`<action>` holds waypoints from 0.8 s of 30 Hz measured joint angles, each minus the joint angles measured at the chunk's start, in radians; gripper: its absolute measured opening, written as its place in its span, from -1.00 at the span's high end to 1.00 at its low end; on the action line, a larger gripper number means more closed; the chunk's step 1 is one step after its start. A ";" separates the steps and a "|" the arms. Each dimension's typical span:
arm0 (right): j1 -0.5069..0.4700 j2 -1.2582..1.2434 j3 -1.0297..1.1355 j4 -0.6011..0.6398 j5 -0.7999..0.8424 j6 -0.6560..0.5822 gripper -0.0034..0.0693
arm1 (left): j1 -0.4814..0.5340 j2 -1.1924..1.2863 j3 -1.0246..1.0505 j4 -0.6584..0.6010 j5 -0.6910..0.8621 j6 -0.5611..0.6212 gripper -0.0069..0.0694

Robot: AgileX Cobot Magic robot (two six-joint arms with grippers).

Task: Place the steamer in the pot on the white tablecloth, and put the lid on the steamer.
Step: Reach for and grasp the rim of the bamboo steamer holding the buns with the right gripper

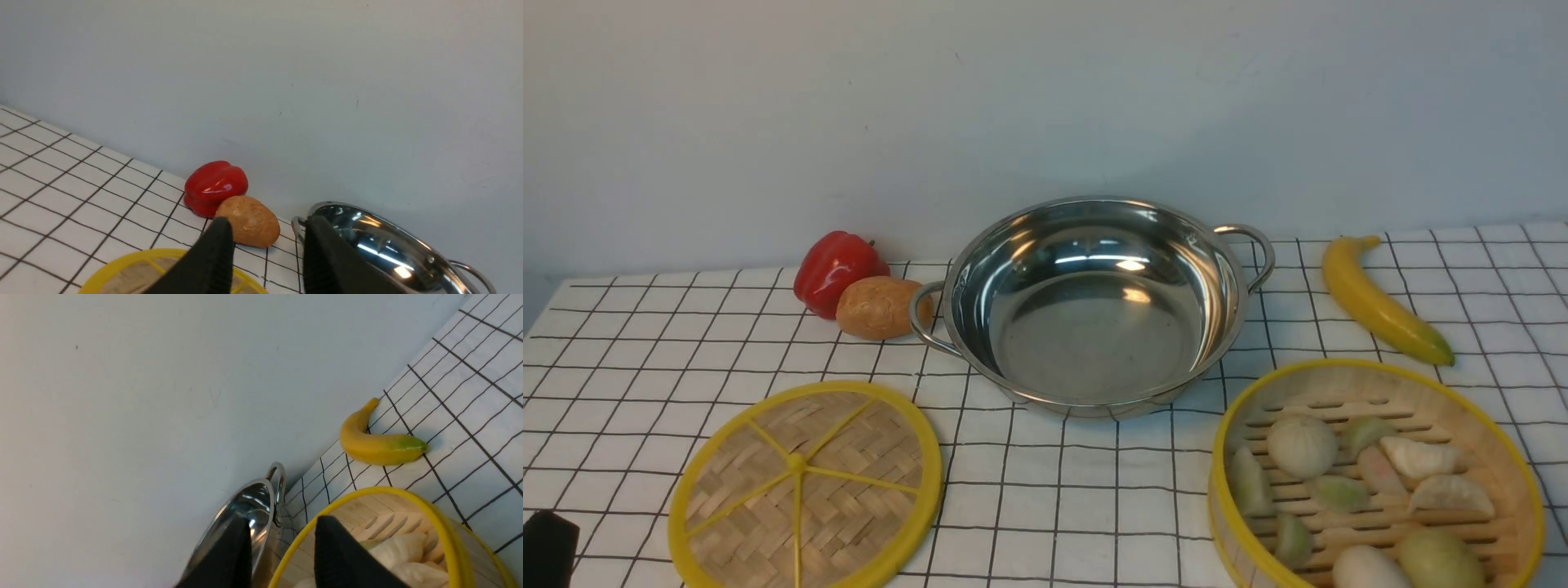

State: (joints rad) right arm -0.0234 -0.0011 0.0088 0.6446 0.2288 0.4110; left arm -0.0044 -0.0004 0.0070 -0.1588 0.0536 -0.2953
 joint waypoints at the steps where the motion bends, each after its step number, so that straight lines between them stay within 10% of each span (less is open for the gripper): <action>1: 0.000 0.000 0.000 0.026 -0.025 0.000 0.25 | 0.000 0.000 0.000 0.007 -0.004 0.001 0.18; 8: 0.000 0.000 -0.045 0.301 -0.331 -0.004 0.25 | 0.000 0.000 0.000 0.026 -0.119 0.003 0.18; 17: 0.000 -0.001 -0.346 -0.127 -0.246 -0.101 0.25 | 0.000 0.000 0.001 0.063 -0.384 0.014 0.18; 24: 0.000 0.211 -0.667 -0.382 0.222 -0.105 0.25 | 0.000 0.052 -0.157 0.180 -0.359 0.073 0.18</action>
State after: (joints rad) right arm -0.0234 0.2095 -0.6583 0.2628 0.4513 0.3057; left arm -0.0044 0.0515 -0.1499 0.0209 -0.3055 -0.2218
